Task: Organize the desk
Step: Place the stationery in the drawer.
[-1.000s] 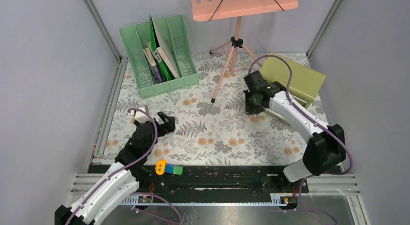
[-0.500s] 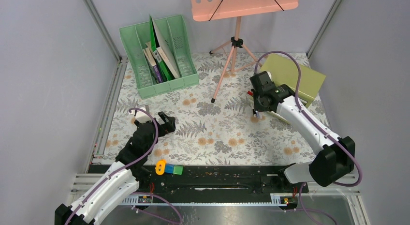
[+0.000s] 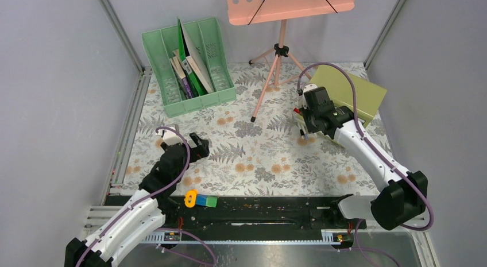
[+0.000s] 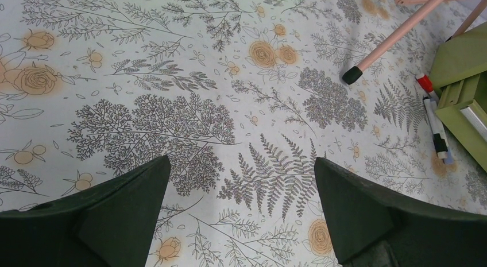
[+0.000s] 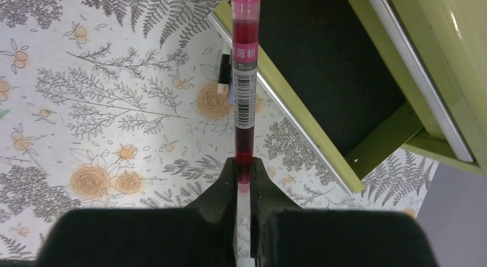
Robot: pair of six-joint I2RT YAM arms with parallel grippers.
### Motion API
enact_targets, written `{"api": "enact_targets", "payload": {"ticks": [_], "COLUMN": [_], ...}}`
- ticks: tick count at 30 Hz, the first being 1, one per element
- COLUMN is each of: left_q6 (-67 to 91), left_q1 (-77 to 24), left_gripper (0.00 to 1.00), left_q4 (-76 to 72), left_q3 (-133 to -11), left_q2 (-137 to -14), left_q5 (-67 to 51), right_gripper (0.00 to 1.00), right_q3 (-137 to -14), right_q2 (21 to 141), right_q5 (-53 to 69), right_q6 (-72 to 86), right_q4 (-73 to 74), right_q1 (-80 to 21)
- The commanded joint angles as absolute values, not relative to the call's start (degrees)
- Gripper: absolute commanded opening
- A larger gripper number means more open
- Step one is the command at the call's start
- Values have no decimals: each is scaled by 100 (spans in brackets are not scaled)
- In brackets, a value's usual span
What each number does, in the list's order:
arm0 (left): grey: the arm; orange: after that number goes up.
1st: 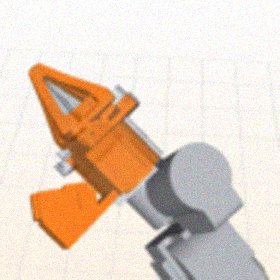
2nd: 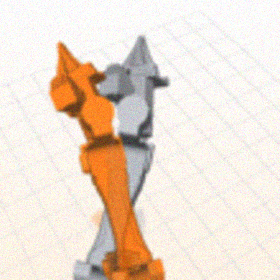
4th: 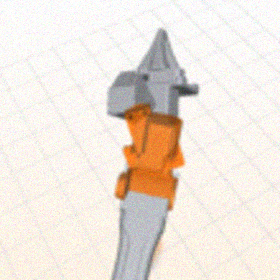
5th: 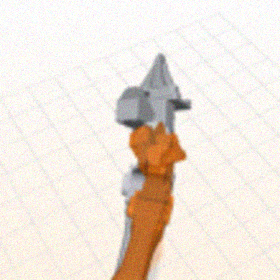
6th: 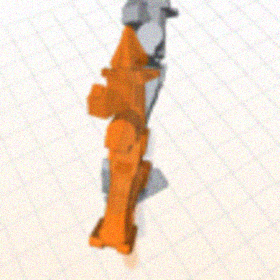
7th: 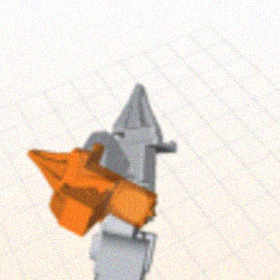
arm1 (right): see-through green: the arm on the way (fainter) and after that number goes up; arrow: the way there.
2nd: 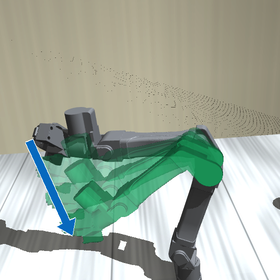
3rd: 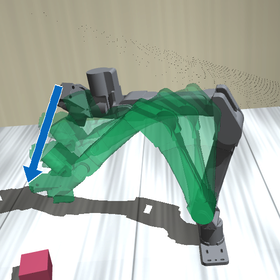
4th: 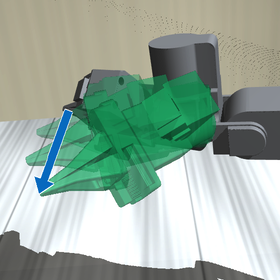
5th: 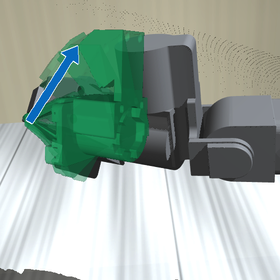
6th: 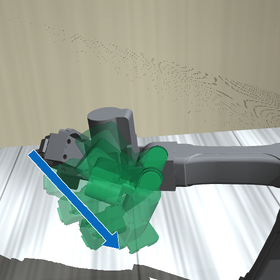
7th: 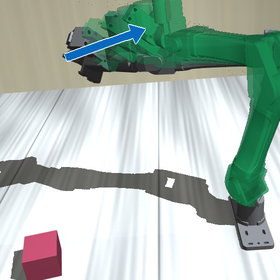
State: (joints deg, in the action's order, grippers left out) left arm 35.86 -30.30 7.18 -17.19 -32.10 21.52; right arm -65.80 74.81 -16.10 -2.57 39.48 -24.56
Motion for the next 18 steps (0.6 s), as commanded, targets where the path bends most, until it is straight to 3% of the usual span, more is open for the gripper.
{"api": "enact_targets", "payload": {"ticks": [1, 8, 18], "left_q6": [3536, 3523, 3516], "left_q1": [-3014, -3003, -3011], "left_gripper": [99, 99, 99], "left_q4": [416, 400, 405], "left_q3": [-1806, -1793, -1802], "left_q2": [-3249, -3227, -3235], "left_q5": [2044, 2026, 2025], "right_gripper": [0, 0, 0], "right_q3": [-6464, -6455, -6214], "right_q2": [7434, 7853, 8268], "right_q5": [-1370, -956, -2057], "right_q6": [-923, -1196, -1534], "right_q4": [3471, 3186, 2512], "right_q1": [-2223, -1652, -1442]}}
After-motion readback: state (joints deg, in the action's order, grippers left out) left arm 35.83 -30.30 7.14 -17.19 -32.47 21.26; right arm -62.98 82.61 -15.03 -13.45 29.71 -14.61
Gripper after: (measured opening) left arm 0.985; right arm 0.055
